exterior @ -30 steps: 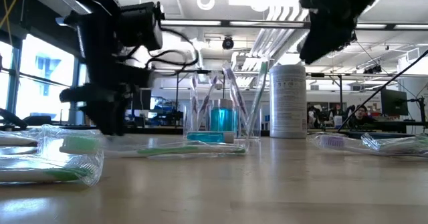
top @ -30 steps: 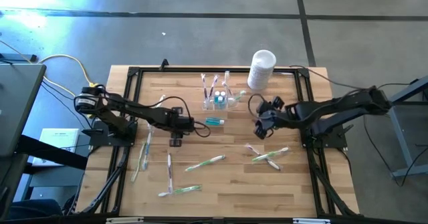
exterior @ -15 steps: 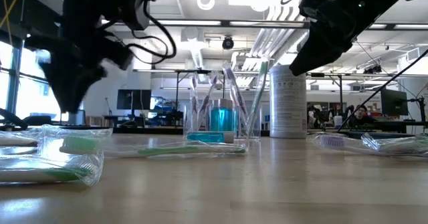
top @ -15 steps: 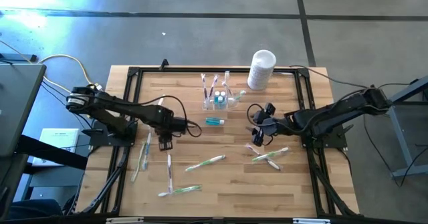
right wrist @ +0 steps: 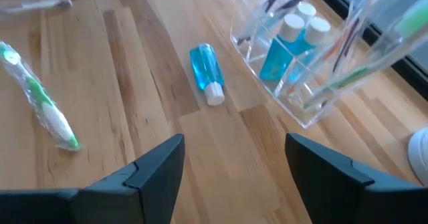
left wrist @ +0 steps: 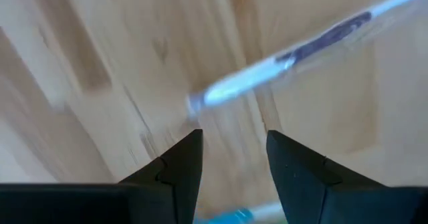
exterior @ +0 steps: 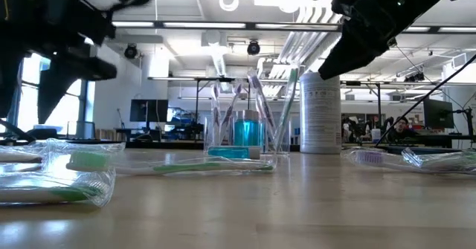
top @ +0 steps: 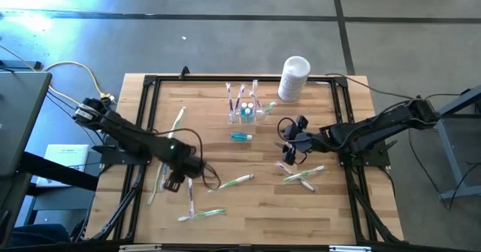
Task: Pick & Place toothbrushing station
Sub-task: Put the left purple toothbrush into the transparent organizer
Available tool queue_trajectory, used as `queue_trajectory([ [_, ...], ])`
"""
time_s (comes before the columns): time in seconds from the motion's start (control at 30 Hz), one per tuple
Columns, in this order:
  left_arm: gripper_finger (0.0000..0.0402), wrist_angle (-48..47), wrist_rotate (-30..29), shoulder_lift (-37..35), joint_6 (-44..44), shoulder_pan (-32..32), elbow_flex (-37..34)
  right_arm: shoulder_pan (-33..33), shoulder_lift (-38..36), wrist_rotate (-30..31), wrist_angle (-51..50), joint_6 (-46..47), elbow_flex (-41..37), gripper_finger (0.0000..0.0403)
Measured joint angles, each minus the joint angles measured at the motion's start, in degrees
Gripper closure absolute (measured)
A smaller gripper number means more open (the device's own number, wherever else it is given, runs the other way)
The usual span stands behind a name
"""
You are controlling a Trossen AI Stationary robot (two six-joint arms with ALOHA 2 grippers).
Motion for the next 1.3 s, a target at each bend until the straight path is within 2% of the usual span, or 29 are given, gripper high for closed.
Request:
queue_trajectory([
  [0.1, 0.0240, 3.8, -3.8, 0.0, 6.7, -2.4, 0.0, 0.0, 0.0, 0.0, 1.4, -1.5, 0.0, 0.0151],
  [0.23, 0.0240, 9.6, -5.0, 0.0, 12.2, -4.2, 0.0, 0.0, 0.0, 0.0, 2.5, -2.7, 0.0, 0.0151],
  [0.37, 0.0240, 14.5, -4.5, 0.0, 14.1, -6.4, 0.1, 0.0, 0.0, 0.0, 2.5, -2.8, 0.0, 0.0151],
  [0.6, 0.0240, 13.9, -3.9, 0.1, 14.9, -10.5, 0.1, 0.0, 0.0, 0.0, 2.4, -2.7, 0.0, 0.0151],
  [0.77, 0.0240, 16.8, -4.0, 2.0, 17.8, -12.7, 0.1, 0.0, 0.0, 0.0, 2.5, -2.8, 0.0, 0.0151],
  [1.17, 0.0240, 17.1, -3.8, 4.6, 22.4, -12.6, -0.5, -0.8, 0.0, 0.0, 2.7, -2.8, 0.0, 0.0151],
  [1.3, 0.0240, 19.6, -1.2, 4.9, 21.7, -10.9, -2.7, -1.4, 0.0, 0.0, 2.7, -2.8, 0.0, 0.0151],
])
